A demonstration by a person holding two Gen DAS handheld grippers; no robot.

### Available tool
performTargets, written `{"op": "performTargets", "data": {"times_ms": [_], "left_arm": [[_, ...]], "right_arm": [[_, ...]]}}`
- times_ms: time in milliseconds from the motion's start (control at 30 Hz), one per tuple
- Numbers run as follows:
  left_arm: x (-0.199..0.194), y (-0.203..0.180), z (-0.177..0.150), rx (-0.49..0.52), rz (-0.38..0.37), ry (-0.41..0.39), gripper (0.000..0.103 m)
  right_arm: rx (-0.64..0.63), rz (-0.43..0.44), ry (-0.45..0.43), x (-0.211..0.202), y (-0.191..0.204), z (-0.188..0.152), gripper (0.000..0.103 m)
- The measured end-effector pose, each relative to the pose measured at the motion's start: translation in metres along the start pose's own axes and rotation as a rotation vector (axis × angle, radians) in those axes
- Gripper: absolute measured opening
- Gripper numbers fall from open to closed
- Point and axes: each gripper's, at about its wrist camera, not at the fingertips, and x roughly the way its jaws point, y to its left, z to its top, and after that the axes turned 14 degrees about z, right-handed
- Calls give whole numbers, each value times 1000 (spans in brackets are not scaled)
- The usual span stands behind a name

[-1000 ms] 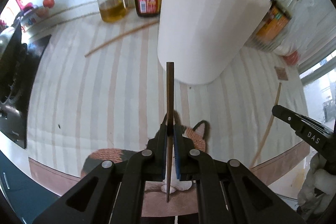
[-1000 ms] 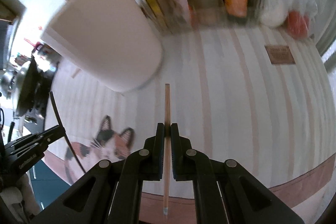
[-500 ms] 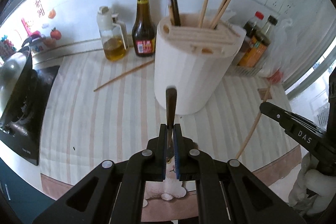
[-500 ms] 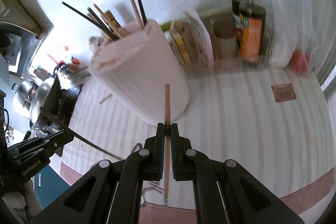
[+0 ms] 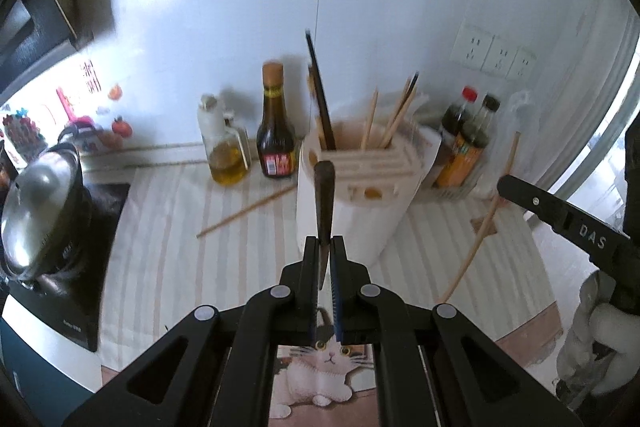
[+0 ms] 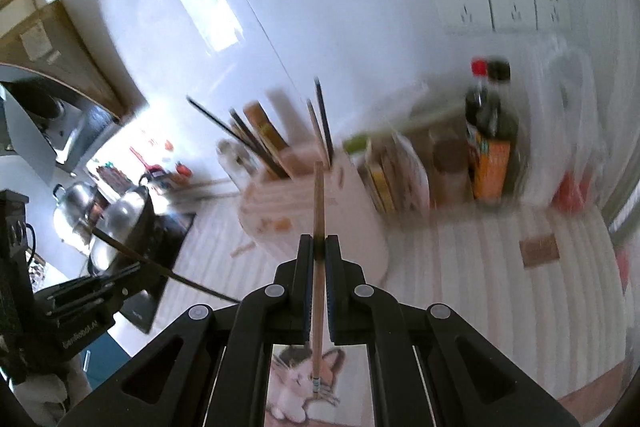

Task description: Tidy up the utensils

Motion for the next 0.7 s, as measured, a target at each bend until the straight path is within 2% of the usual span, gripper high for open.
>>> {"op": "performTargets", "data": {"times_ms": [233, 467, 700], "left_arm": [[-34, 9, 28, -22, -12, -79, 3], [-59, 7, 54, -32, -25, -143, 3], [-67, 7, 95, -65, -26, -206, 1]], "right_arm": [[-67, 35, -73, -19, 27, 44, 5], [-130, 36, -128, -23, 50, 87, 5], [-171, 17, -172, -15, 63, 129, 5]]}}
